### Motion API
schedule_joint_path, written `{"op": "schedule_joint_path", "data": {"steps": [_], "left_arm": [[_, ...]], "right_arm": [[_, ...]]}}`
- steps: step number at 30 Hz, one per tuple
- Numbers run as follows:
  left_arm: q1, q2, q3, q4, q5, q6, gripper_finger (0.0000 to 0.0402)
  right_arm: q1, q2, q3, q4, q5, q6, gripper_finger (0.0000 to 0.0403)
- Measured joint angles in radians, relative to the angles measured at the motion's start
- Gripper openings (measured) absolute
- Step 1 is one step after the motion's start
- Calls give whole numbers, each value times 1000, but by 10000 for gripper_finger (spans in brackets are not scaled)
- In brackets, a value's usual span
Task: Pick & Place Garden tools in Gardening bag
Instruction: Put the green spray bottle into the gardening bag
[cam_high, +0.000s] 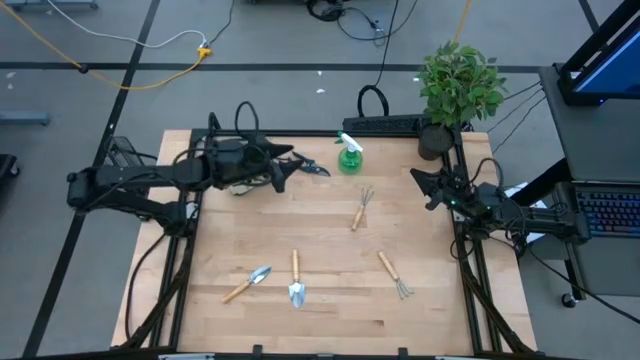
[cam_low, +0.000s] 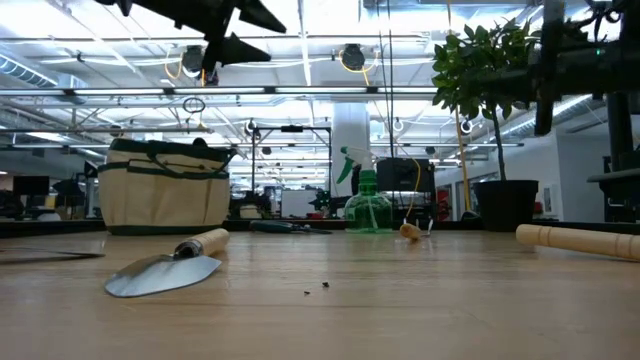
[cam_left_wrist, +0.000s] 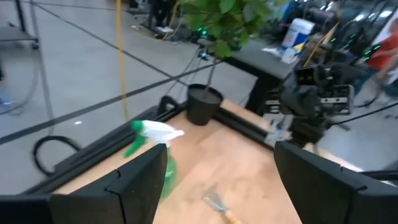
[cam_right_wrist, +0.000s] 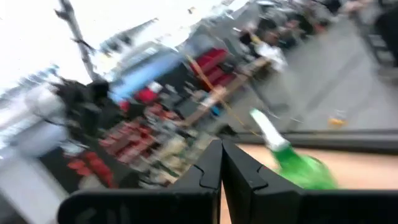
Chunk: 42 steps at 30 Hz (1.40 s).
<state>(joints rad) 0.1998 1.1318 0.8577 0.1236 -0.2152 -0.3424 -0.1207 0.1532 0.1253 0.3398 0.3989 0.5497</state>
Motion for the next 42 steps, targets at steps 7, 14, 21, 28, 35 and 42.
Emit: {"op": "schedule_joint_path", "data": {"steps": [7, 14, 21, 28, 35, 42], "left_arm": [[-6, -28, 0, -43, 36, 11, 298], [29, -142, -1, -237, 34, -23, 298], [30, -277, -1, -421, 19, -32, 298], [30, -342, -1, -499, -3, -53, 298], [27, -340, -1, -498, -3, -64, 299], [27, -340, -1, -498, -3, -64, 299]], "right_arm": [[0, 159, 46, 189, -90, -188, 0], [0, 468, 291, 68, -142, -383, 1], [-10, 746, 553, -219, -86, -554, 46], [-81, 918, 623, -234, -36, -694, 136], [-203, 1048, 623, -205, -46, -701, 213], [-280, 1132, 624, -54, -196, -671, 248]]}}
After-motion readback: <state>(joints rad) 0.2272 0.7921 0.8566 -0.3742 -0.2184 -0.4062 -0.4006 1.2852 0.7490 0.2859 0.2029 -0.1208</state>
